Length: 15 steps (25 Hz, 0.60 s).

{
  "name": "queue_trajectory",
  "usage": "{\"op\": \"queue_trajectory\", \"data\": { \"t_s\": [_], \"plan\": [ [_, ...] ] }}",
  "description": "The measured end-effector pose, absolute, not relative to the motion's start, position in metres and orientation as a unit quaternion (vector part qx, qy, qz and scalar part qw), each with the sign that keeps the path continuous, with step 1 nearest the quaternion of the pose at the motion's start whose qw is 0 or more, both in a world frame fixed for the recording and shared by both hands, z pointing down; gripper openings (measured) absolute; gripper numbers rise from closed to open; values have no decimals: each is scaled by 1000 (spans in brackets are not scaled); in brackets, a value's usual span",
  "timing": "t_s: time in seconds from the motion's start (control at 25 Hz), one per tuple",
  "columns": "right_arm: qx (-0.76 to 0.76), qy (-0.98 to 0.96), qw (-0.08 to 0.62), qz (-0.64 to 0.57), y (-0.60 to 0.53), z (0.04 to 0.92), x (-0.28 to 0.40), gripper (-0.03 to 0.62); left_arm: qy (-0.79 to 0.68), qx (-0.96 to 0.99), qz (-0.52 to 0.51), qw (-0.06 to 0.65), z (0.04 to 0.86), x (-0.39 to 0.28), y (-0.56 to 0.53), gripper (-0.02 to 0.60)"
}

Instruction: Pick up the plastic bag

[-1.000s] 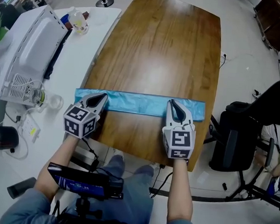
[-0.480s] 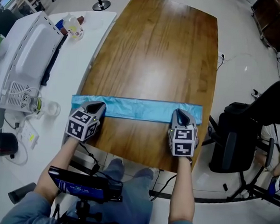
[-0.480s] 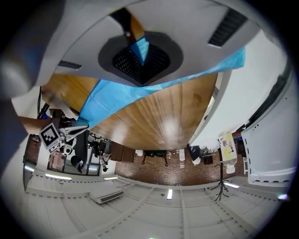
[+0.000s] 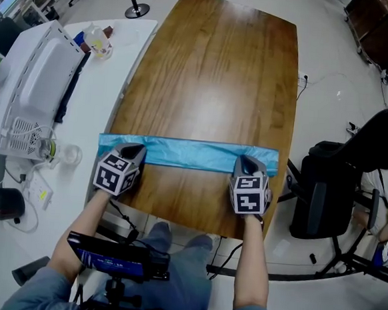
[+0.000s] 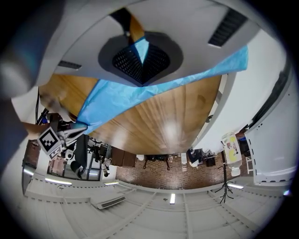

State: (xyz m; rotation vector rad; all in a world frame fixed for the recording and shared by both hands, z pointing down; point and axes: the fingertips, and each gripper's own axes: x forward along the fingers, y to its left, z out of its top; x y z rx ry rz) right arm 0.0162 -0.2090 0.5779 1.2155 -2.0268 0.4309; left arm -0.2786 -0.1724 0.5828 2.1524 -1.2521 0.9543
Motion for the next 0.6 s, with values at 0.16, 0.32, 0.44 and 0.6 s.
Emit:
{"op": "queue_trajectory", "data": {
  "t_s": [0.16,0.32,0.44,0.6],
  "plan": [
    [482,-781,359,171,-199,578,22,8,-452,788,346,234,583,-275,-173,0],
    [491,-776,356,175,-190,577,28,8,-447,794,345,226,582,-268,-175,0],
    [496,-772,355,179,-181,577,33,8,-442,796,346,226,582,-264,-173,0],
    [506,-766,350,186,-168,577,38,8,-434,800,350,220,583,-260,-170,0]
  ]
}}
